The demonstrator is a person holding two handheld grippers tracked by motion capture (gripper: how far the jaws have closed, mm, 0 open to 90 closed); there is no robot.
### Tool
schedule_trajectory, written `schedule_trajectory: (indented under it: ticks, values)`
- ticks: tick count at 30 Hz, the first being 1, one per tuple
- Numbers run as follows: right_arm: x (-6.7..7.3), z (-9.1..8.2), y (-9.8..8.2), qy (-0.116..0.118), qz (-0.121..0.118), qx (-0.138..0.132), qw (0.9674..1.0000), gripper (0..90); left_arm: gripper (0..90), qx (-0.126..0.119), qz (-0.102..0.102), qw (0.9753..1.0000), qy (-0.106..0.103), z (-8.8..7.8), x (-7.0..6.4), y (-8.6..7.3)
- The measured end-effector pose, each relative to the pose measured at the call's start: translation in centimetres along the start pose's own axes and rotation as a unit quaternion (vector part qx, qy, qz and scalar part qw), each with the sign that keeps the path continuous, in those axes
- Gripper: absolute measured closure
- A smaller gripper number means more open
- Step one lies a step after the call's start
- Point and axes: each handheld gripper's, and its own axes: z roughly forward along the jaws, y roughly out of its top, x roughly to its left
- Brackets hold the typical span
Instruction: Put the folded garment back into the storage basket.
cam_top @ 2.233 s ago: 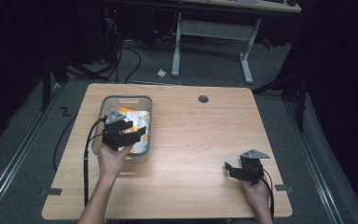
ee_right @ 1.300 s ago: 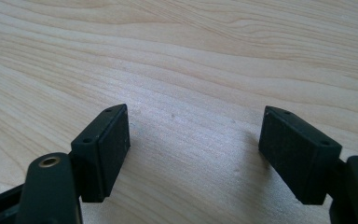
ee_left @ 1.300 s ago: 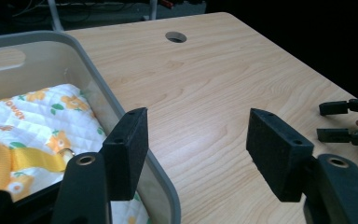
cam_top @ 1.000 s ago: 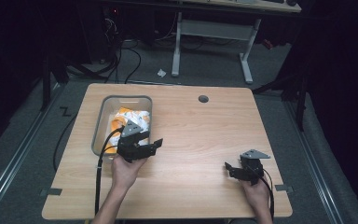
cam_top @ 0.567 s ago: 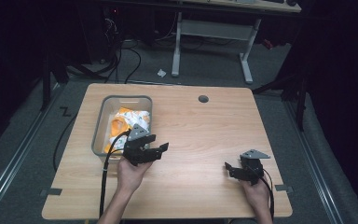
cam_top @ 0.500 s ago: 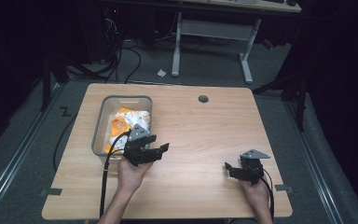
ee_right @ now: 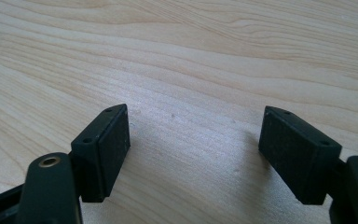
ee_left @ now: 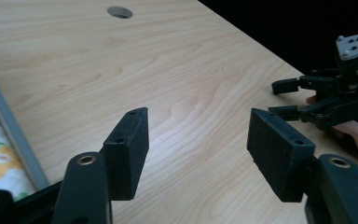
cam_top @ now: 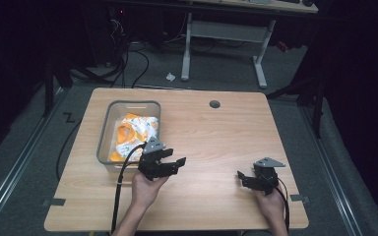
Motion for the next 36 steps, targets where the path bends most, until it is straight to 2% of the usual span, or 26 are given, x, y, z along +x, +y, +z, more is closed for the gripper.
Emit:
schedule_trajectory:
  ticks: [15, 20, 36]
  values:
    - [0.0, 0.0, 0.0, 0.0, 0.0, 0.0, 1.0, 24.7, 38.9, 0.02, 0.005, 0.9998, -0.003, 1.7, -0.8, -1.3]
    - [0.0, 0.0, 0.0, 0.0, 0.0, 0.0, 1.0, 24.7, 38.9, 0.027, -0.002, 0.9996, -0.006, 2.4, -0.8, -1.9]
    - [0.0, 0.0, 0.0, 0.0, 0.0, 0.0, 1.0, 24.7, 38.8, 0.053, -0.002, 0.9986, 0.007, 4.2, -0.8, -3.7]
